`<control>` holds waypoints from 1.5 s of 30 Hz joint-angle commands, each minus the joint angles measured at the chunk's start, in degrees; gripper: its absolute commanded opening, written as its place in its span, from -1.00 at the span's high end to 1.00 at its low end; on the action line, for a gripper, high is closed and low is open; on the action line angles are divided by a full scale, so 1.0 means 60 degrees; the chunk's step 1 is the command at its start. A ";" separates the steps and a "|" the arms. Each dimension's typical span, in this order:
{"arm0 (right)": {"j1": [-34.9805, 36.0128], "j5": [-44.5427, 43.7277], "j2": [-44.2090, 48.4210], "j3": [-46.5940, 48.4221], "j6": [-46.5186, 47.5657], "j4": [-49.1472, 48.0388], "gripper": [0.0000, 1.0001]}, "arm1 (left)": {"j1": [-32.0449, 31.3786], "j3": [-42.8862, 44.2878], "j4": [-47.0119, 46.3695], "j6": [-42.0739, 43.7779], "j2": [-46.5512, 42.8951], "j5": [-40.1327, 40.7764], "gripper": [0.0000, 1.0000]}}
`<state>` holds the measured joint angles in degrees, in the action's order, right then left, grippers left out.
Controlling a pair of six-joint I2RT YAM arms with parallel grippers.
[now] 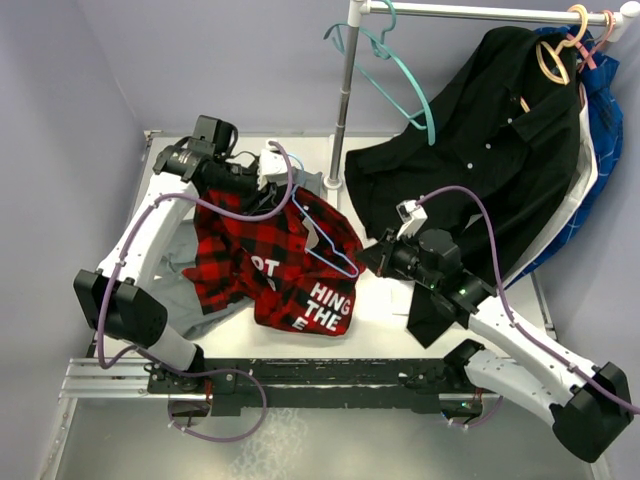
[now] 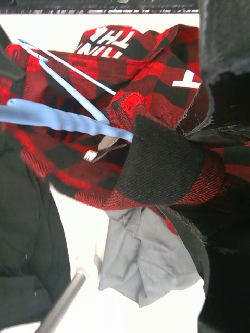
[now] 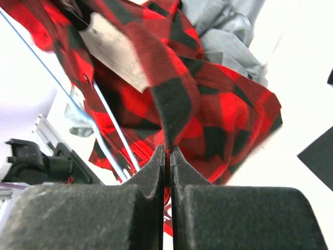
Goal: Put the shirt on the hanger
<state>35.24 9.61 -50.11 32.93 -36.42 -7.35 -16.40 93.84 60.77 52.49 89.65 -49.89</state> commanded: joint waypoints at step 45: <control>0.0990 0.1224 -0.1491 0.2615 -0.1460 -0.1655 1.00 | -0.2803 -0.0955 -0.4953 -0.4500 -0.0722 0.5242 1.00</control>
<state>38.35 15.22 -56.21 44.91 -43.81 -6.07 -33.08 84.75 34.85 32.16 86.04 -14.28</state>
